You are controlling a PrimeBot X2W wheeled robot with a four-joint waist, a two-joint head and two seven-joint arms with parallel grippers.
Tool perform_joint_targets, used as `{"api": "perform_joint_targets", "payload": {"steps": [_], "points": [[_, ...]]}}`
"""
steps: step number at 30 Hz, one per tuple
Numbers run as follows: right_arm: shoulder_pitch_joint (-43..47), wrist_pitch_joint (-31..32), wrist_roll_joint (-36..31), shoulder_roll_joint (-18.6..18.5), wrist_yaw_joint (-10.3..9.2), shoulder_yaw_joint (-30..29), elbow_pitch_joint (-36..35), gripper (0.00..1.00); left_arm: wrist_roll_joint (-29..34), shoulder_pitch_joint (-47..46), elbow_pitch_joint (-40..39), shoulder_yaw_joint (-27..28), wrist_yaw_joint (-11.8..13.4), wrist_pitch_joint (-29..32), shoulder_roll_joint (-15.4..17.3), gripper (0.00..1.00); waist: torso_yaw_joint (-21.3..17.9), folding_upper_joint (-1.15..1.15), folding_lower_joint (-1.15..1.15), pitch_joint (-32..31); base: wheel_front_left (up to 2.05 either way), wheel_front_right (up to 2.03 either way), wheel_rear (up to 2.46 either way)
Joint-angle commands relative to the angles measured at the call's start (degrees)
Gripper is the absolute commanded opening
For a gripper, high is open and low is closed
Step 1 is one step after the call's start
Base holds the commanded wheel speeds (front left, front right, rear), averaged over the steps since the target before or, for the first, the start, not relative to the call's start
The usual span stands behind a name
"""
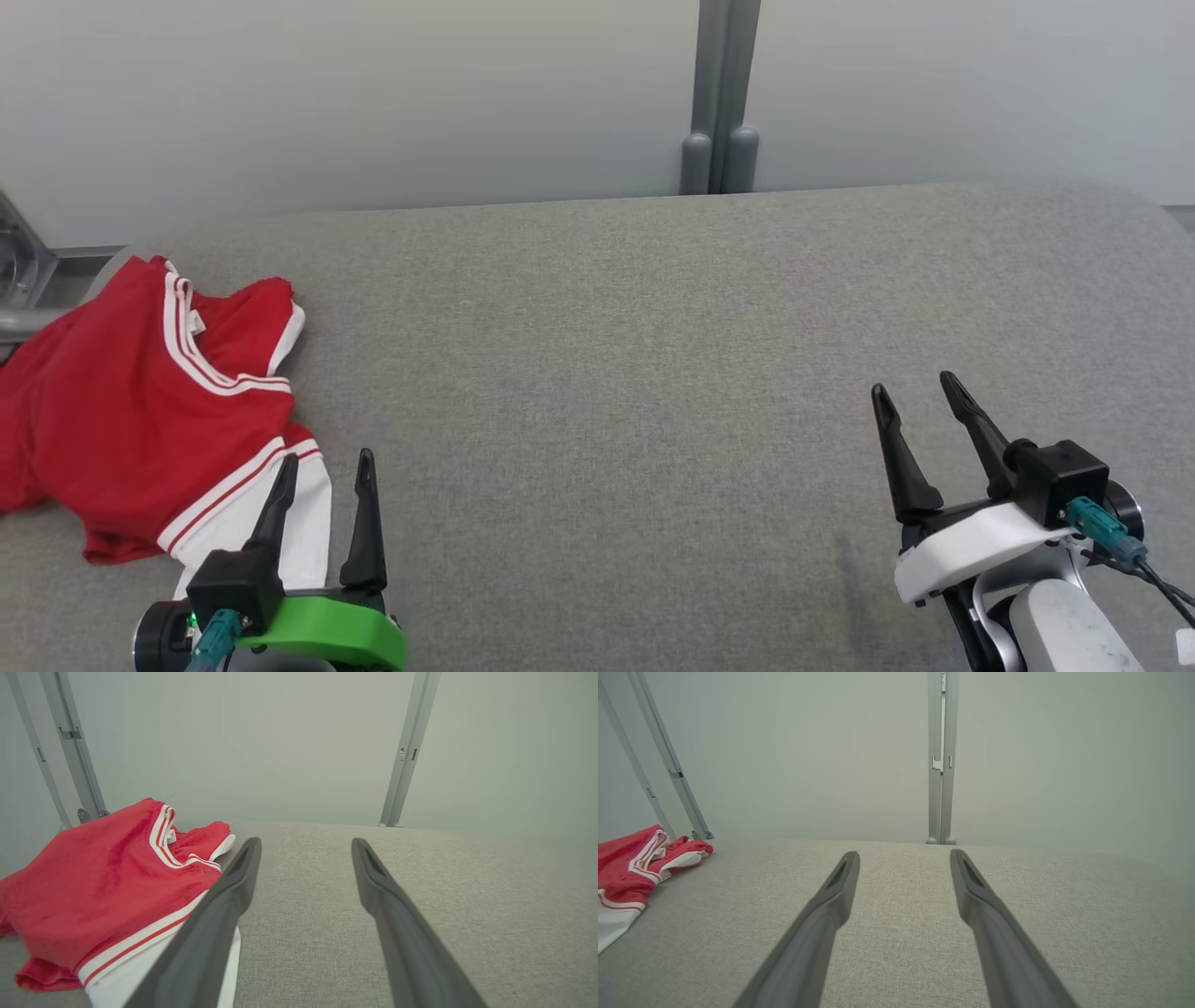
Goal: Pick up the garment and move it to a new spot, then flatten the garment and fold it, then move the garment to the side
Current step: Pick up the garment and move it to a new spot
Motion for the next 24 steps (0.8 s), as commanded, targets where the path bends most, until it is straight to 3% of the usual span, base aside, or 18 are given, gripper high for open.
{"api": "perform_joint_targets", "payload": {"steps": [1,24], "points": [[0.65,-0.34,0.58,0.02,0.02,0.14,0.17,1.0,-0.31,-0.22,0.04,0.25,0.53,-0.11,0.41,1.0,1.77,0.0,0.0,-0.4,0.0,0.0,0.0],[0.94,-0.99,1.96,1.36,0.01,1.76,2.16,1.0,-1.51,1.3,-0.11,0.74,1.55,0.87,2.26,1.0,16.77,0.0,0.0,-2.01,0.0,0.0,0.0]]}}
